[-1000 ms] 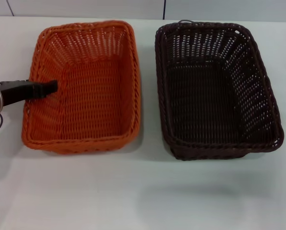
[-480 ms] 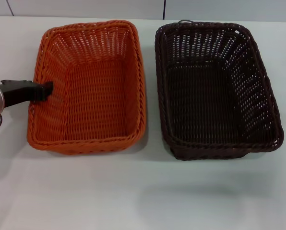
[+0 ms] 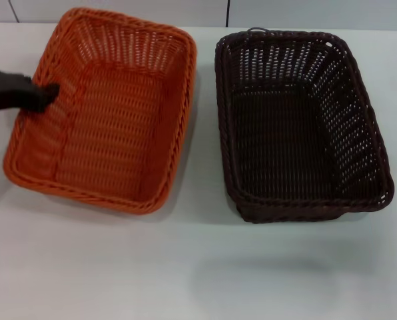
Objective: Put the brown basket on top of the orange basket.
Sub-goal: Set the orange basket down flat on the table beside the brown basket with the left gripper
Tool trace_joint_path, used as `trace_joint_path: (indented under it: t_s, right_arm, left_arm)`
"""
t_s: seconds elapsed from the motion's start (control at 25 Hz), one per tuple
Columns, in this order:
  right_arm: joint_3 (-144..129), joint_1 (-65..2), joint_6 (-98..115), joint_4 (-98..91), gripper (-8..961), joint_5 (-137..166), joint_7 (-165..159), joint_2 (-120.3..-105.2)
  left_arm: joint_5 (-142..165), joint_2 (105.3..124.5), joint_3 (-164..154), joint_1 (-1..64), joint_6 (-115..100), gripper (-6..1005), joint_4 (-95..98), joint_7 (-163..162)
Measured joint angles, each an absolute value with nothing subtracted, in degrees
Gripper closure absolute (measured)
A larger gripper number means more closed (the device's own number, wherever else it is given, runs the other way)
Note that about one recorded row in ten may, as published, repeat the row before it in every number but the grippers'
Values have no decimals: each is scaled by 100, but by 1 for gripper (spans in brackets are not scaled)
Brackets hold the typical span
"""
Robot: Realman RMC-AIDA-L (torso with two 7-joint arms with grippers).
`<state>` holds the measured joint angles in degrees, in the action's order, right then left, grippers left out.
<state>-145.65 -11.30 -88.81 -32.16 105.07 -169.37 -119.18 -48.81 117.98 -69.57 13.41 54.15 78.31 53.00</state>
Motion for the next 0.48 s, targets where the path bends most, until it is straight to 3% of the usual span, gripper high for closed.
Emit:
trace_joint_path:
  t_s: [0.16,0.36,0.48]
  right_arm:
    - [-14563,-1093,-8905,-3217,114,10504,-16937,-11918]
    - [-14564,-1085,-8906,-3216,115,10516,-16937,-11918]
    - [-14578,-1105,-8890,-3217,115,10529,-16937,-11918]
  left_arm:
    - [-5600,11733,-5720,1883,6597,775,7348,6949]
    - [-5822,11382,-4708,2810,8015,802,6324,8223]
    - [-5816,11324,-4699,2983,8112,805,6137,8493]
